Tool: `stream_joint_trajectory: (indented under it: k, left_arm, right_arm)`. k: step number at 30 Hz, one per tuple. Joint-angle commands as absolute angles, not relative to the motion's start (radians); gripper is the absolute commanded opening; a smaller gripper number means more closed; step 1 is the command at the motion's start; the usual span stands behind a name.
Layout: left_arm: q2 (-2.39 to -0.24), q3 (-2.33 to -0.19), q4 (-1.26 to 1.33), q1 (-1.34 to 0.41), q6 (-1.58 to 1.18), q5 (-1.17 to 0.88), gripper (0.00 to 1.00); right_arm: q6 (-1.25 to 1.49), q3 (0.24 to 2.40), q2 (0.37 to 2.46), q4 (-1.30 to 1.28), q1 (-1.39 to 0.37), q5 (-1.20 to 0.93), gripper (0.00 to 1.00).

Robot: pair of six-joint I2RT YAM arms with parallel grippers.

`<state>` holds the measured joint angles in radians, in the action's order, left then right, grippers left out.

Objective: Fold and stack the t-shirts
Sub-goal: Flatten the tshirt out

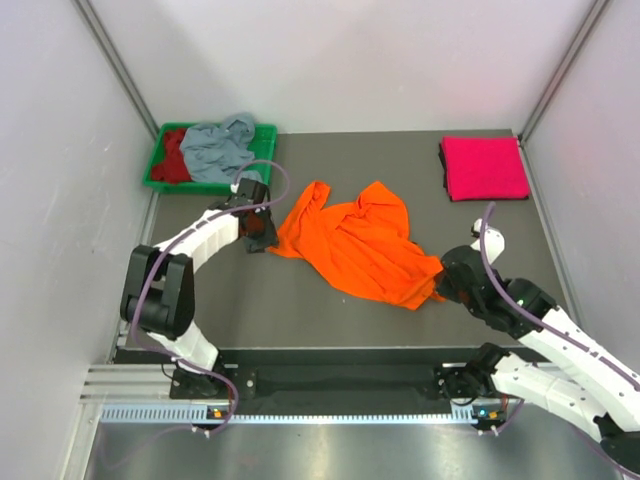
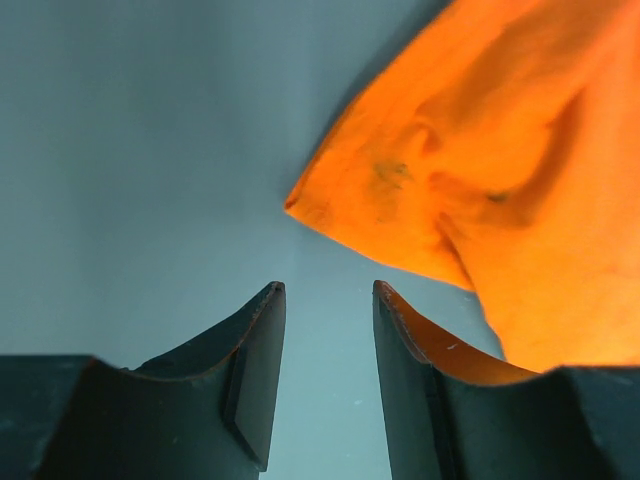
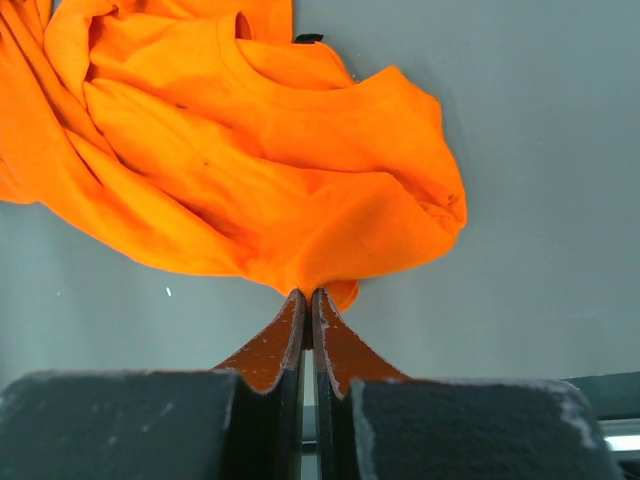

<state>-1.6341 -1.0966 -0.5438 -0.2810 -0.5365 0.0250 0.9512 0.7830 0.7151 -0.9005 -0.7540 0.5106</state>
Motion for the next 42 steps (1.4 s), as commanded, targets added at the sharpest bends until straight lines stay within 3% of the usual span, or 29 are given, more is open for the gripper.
stream_joint_trajectory:
  k: [1, 14, 18, 19, 20, 26, 33, 38, 40, 42]
  left_arm:
    - [-1.658, -1.086, -0.477, -0.276, -0.587, 0.057, 0.45]
    - [-1.792, -1.08, -0.397, -0.268, -0.611, 0.081, 0.42]
    - [-1.801, -1.106, -0.42, -0.268, -0.6, 0.095, 0.21]
    - [-1.792, -1.114, -0.451, -0.268, -0.598, 0.11, 0.05]
    - [-1.783, -1.126, -0.471, -0.268, -0.592, 0.118, 0.0]
    - [-1.614, -1.392, -0.667, -0.27, -0.549, 0.201, 0.0]
    - [-1.514, -1.848, -0.719, -0.267, -0.525, 0.351, 0.0]
    - [-1.759, -2.454, -0.82, -0.255, -0.552, 0.328, 0.0]
    - [-1.813, -2.572, -0.853, -0.241, -0.572, 0.293, 0.0]
    - [-1.778, -2.541, -0.827, -0.232, -0.595, 0.279, 0.0]
  right_arm:
    - [0.934, 0.788, 0.693, -0.856, -0.746, 0.503, 0.0]
    - [0.93, 0.772, 0.667, -0.867, -0.744, 0.52, 0.0]
    - [0.925, 0.779, 0.67, -0.867, -0.744, 0.526, 0.0]
    - [0.925, 0.776, 0.672, -0.867, -0.744, 0.529, 0.0]
    - [0.928, 0.772, 0.672, -0.867, -0.744, 0.535, 0.0]
    - [0.833, 0.871, 0.816, -0.813, -0.641, 0.563, 0.0]
    - [0.585, 1.383, 1.187, -0.739, -0.402, 0.416, 0.0]
    - [0.489, 2.001, 1.458, -0.71, -0.276, 0.348, 0.0]
    - [0.491, 2.164, 1.492, -0.7, -0.246, 0.287, 0.0]
    - [0.509, 2.223, 1.5, -0.722, -0.239, 0.233, 0.0]
